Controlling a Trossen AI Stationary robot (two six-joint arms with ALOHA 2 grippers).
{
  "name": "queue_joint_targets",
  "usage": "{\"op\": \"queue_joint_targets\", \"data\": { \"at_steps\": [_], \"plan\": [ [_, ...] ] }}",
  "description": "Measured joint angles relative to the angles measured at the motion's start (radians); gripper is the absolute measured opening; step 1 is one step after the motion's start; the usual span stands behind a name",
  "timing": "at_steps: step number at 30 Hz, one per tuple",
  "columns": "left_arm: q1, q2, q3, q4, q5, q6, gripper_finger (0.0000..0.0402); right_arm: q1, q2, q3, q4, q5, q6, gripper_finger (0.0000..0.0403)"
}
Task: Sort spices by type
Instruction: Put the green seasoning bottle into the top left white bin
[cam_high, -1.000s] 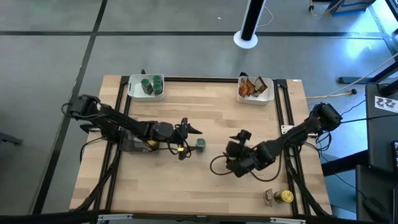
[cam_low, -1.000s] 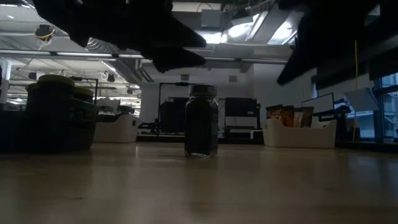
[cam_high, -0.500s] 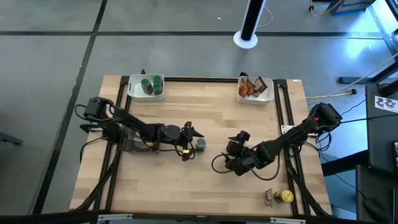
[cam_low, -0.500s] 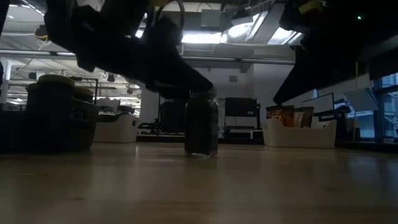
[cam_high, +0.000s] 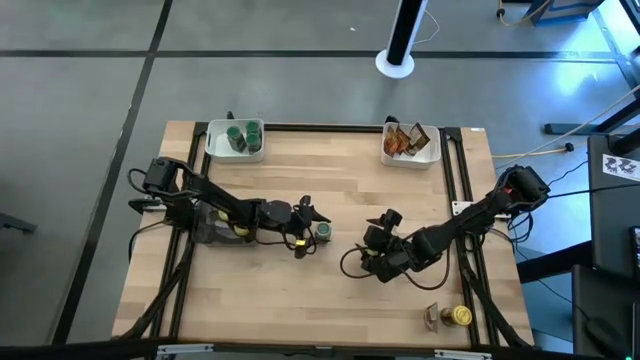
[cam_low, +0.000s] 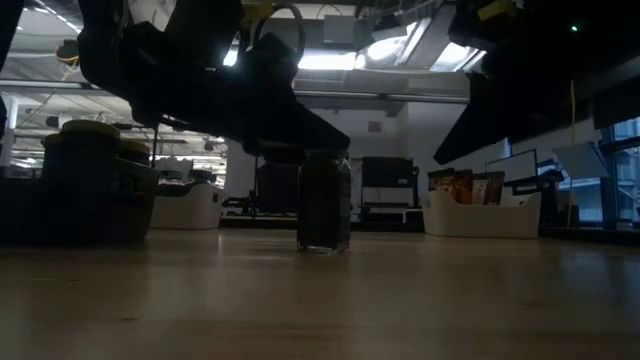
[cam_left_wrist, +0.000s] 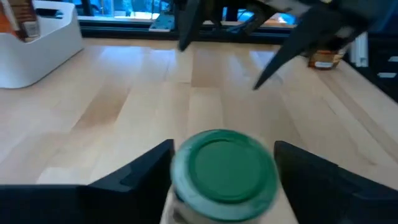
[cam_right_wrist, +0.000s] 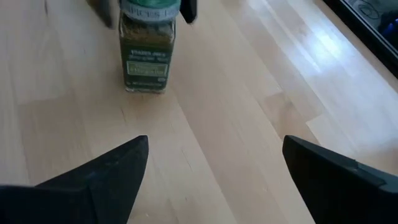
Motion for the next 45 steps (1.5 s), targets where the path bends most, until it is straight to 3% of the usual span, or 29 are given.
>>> {"op": "queue_joint_targets", "data": {
  "at_steps": [5,18,26,34,45],
  "plan": [
    [0.006,0.000,0.000,-0.002,-0.001,0.003,0.0190,0.000,0.000,0.000,0.015,0.005,0.000,0.0371],
    [0.004,-0.028,-0.002,-0.017,-0.058,-0.005,0.0190,0.000,0.001,0.000,0.026,0.025,-0.032,0.0371],
    [0.003,-0.219,-0.002,-0.161,-0.160,-0.007,0.0191,-0.043,0.001,0.000,0.028,0.026,-0.125,0.0371],
    [0.004,-0.429,-0.001,-0.367,-0.346,-0.008,0.0191,-0.154,0.001,0.000,0.072,0.027,-0.268,0.0371],
    [0.052,-0.709,0.000,-0.526,-0.831,0.140,0.0194,-0.353,0.001,0.000,0.312,0.027,-0.550,0.0371]
  ]
}}
